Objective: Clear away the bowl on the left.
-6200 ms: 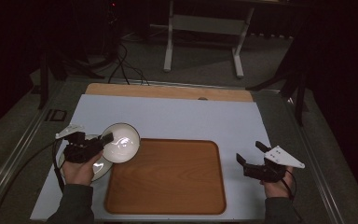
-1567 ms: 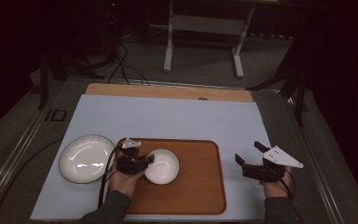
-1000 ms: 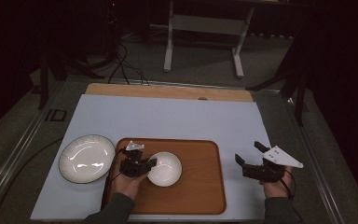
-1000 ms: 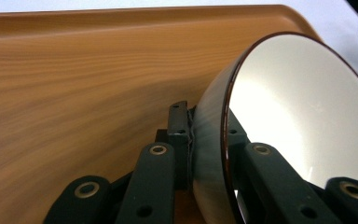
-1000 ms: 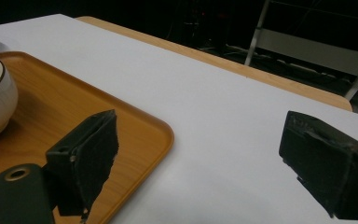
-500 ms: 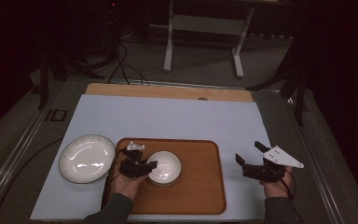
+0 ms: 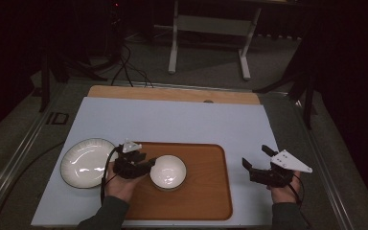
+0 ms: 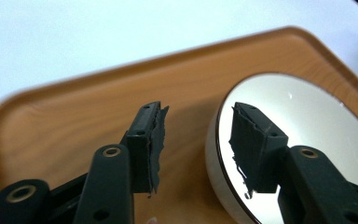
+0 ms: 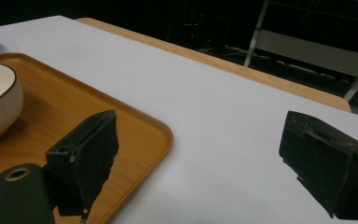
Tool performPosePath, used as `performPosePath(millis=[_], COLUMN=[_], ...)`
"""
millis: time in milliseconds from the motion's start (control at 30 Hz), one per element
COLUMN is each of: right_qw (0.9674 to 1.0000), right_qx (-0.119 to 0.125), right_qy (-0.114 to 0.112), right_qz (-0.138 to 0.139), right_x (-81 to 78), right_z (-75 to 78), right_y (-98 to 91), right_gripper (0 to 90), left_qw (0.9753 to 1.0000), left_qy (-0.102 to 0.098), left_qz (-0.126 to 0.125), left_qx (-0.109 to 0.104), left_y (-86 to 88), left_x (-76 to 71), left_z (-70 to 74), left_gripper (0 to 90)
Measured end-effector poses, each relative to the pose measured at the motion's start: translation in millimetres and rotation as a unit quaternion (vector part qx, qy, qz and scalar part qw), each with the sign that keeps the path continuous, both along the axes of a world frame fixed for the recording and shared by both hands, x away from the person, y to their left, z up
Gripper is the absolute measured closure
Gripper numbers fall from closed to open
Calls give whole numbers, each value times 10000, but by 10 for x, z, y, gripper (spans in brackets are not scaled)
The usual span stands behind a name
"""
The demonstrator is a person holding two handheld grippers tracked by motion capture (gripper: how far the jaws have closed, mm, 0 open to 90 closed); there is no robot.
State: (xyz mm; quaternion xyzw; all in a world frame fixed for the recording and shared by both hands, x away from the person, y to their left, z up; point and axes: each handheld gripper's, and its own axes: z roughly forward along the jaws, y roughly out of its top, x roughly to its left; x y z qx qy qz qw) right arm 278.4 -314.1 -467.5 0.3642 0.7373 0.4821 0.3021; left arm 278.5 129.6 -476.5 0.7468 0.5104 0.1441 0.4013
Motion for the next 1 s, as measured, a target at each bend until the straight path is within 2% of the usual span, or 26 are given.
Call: performPosePath(millis=[267, 400, 467, 767, 1000], right_qw=[10000, 10000, 10000, 10000, 10000], right_qx=[3, 5, 7, 7, 11], right_qy=[2, 2, -1, 6, 6], right_qz=[0, -2, -1, -4, -6], right_x=[1, 0, 0, 1, 1], right_z=[0, 0, 0, -1, 0], right_y=[0, -1, -2, 0, -2], right_gripper=[113, 113, 113, 113, 113], left_qw=[9988, 9974, 9963, 9932, 9911], left_qy=[-444, -653, -749, -981, -997], left_qz=[207, 296, 367, 546, 742], left_qx=[31, 92, 190, 295, 472], left_y=[220, 342, 406, 663, 785], left_x=[-27, -43, -53, -83, -87], left_z=[176, 248, 281, 371, 382], left_gripper=[484, 469, 460, 407, 343])
